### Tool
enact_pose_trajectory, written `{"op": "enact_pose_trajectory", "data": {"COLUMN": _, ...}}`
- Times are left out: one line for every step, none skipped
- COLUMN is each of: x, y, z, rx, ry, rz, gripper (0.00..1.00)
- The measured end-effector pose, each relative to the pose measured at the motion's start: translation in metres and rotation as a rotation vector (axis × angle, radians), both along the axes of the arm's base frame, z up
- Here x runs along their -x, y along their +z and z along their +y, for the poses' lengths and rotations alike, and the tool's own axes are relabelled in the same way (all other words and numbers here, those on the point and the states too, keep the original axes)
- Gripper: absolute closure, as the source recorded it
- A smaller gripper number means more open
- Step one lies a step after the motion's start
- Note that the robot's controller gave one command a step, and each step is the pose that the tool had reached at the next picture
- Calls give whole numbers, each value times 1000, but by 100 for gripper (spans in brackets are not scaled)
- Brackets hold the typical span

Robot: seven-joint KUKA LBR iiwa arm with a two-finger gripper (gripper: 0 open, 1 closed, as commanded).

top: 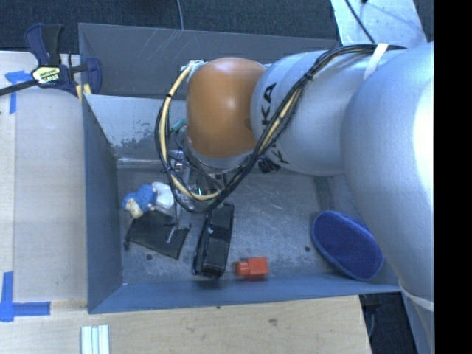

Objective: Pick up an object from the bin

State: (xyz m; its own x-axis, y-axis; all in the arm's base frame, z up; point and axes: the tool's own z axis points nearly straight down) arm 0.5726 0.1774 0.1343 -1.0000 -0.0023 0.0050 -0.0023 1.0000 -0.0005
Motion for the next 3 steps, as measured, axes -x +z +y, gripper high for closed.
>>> {"op": "enact_pose_trajectory", "data": {"x": 3, "y": -67, "z": 38, "rx": -2, "ry": 19, "rz": -6, "gripper": 0}}
{"op": "enact_pose_trajectory", "data": {"x": -2, "y": -60, "z": 37, "rx": -5, "ry": 14, "rz": -20, "gripper": 100}}
{"op": "enact_pose_trajectory", "data": {"x": 21, "y": 76, "z": 27, "rx": -4, "ry": 10, "rz": -16, "gripper": 100}}
